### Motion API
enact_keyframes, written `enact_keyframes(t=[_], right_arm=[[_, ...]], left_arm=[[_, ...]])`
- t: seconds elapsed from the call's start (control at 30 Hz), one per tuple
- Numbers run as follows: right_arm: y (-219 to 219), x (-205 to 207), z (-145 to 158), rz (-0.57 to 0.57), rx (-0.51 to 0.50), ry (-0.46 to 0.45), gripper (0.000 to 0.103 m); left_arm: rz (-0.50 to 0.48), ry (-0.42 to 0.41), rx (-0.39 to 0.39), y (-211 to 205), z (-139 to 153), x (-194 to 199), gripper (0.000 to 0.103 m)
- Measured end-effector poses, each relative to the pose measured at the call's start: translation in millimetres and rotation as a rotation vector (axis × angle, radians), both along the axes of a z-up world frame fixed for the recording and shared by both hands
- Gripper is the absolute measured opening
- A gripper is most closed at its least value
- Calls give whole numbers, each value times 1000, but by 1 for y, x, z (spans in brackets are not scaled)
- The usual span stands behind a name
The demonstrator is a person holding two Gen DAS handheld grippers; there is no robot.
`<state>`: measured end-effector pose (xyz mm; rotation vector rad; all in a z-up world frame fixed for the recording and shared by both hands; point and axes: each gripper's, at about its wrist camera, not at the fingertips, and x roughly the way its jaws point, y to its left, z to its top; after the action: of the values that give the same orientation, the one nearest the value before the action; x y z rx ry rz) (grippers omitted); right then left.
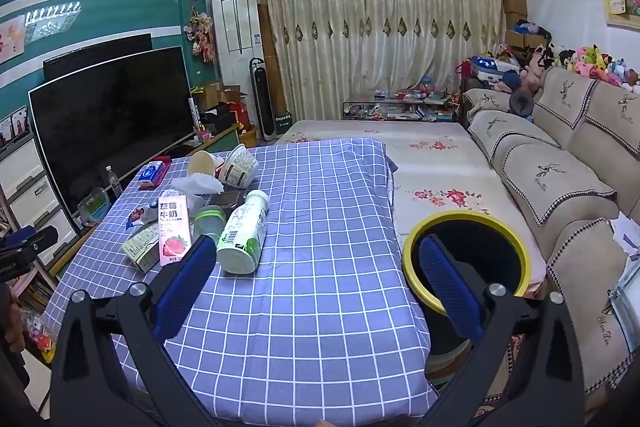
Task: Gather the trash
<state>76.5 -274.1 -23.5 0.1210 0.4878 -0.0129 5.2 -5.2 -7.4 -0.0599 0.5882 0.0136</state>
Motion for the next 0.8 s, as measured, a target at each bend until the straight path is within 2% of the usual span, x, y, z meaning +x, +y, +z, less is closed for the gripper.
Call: enact_keyframes(t=[0.8], right_arm=[[-3,4,-6,1,11,19,97]], left_arm=[[-20,27,-17,-1,-7,3,99]])
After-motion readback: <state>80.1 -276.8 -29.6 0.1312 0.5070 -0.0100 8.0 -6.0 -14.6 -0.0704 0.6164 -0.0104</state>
